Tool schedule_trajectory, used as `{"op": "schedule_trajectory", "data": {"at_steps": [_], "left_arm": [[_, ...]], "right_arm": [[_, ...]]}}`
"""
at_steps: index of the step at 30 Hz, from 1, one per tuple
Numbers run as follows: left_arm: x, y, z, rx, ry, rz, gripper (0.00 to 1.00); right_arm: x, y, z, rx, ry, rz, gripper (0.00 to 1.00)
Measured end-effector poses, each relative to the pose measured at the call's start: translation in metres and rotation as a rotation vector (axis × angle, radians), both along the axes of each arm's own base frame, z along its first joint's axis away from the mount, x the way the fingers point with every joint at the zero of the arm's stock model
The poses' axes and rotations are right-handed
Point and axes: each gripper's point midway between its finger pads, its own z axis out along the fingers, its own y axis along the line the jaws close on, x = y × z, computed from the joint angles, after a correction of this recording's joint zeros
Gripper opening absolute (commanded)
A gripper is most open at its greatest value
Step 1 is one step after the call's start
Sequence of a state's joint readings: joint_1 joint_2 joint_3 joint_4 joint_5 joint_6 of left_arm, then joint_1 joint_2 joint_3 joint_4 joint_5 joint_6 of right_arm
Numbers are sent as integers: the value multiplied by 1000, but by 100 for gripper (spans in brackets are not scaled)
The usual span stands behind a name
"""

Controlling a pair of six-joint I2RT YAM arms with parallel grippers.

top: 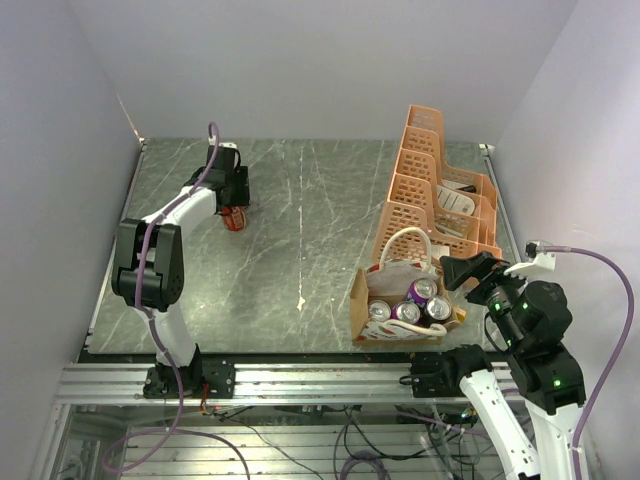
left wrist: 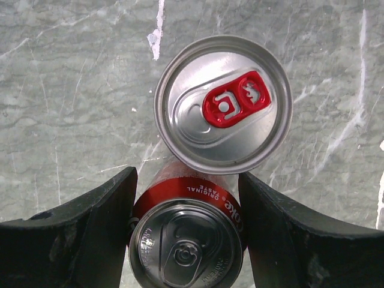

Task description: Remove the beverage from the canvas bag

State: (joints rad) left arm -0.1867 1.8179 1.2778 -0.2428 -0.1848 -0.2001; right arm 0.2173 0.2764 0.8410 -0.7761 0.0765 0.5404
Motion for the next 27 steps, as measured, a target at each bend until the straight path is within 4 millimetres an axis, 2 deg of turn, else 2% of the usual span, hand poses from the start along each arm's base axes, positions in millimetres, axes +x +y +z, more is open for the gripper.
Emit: {"op": "schedule_trajectory", "data": {"at_steps": [2,3,6,10,15,18,21,22,24,27], "left_arm": [[0,0,0,0,0,1,84],[0,0,1,0,0,1,89],[-1,0,10,-1,-16,-1,92],[0,1,45,-13,-94,1,98],[-7,2,81,-29,-162,0,95],[-20,-7,107,-76,-216,-38,94],[-50,-28,139,-137,-282,-116,91],[-61,-41,150,-165,-310,-158,91],[-91,-81,166,-235,-357,-283,91],[-139,-139,164,-335,-369,-474,90]], "right_arm": [[0,0,0,0,0,0,92],[0,0,0,0,-1,1,92],[-1,0,1,1,-8,2,92],[-4,0,3,3,-21,3,92],[-4,1,4,2,-25,11,92],[-5,0,5,3,-31,11,92],[-6,0,5,3,-32,11,92],[-6,0,5,3,-33,11,92],[-6,0,5,3,-34,10,92],[-6,0,6,4,-36,10,92]]}}
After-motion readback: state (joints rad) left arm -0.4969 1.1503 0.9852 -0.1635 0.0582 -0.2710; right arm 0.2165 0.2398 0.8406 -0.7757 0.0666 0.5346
